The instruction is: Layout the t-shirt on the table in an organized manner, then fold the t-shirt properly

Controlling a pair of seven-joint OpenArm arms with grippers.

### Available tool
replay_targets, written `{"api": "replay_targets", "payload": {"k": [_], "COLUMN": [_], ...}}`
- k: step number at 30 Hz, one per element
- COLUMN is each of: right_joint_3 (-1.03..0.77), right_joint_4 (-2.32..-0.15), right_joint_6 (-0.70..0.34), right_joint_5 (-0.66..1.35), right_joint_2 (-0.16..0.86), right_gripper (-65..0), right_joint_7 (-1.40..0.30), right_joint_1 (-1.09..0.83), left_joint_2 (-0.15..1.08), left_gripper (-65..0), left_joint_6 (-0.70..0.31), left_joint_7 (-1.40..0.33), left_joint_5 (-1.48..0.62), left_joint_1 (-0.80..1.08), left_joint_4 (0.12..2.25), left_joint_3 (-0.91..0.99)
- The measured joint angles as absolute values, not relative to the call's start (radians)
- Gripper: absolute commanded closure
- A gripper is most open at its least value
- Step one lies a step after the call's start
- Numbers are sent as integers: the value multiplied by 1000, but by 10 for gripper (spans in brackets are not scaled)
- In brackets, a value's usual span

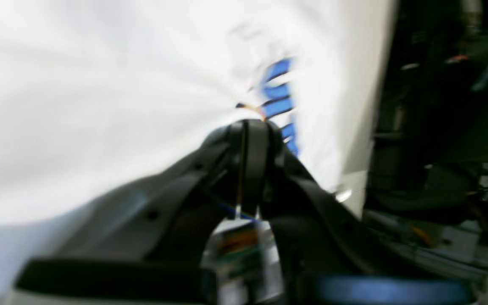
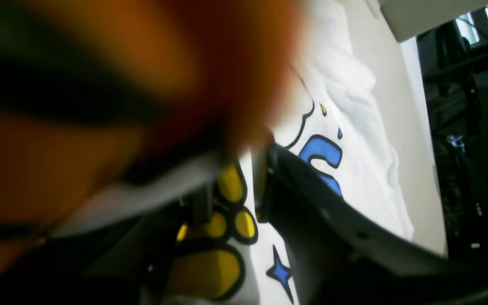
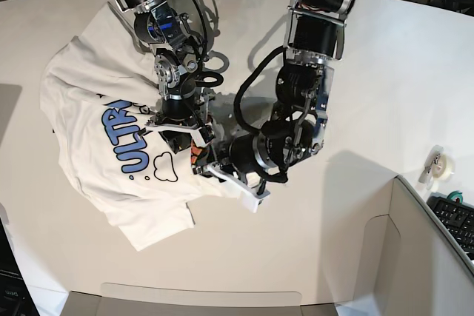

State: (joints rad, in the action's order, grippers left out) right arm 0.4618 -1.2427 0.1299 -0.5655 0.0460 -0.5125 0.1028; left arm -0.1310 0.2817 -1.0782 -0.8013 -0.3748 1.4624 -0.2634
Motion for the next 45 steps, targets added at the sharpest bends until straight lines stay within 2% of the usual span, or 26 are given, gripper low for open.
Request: {"api": "replay_targets", "payload": {"k": [5, 11, 14, 19, 23, 26, 33, 38, 45], "right_joint_3": [462, 459, 458, 457, 457, 456, 454, 454, 454], "right_joint_4": [-1234, -1228, -1219, -1206, -1206, -1206, -1197, -1196, -1196], "right_joint_6": [136, 164, 167, 166, 166, 166, 166, 166, 166], "right_joint_5": [-562, -543, -539, -538, -537, -537, -537, -536, -536], "right_joint_2": [43, 36, 39, 37, 37, 37, 35, 35, 35], "right_gripper": [-160, -160, -159, -159, -159, -159, -159, -159, -159], "right_joint_7": [-500, -475, -461, -438, -436, -438, -432, -432, -432], "right_joint_1": [102, 94, 91, 94, 94, 94, 97, 97, 97], "left_joint_2": [-152, -135, -128, -148, -53, 15, 19, 33, 28], "left_gripper": [-13, -13, -13, -11, -11, -11, -12, -13, -13], "left_joint_6": [287, 310, 308, 359, 365, 379, 370, 367, 348], "left_joint_7": [-1032, -903, -892, -1022, -1018, -1022, -1174, -1238, -1264], "left_joint_5": [-821, -759, -771, -826, -829, -798, -824, -812, -1011], "left_joint_1": [-384, -449, -432, -417, -411, -312, -138, -23, 81], "left_joint_4": [1403, 1334, 1371, 1542, 1600, 1618, 1772, 1851, 1802], "left_joint_3": [-296, -514, -519, -341, -193, -80, 100, 133, 122]}}
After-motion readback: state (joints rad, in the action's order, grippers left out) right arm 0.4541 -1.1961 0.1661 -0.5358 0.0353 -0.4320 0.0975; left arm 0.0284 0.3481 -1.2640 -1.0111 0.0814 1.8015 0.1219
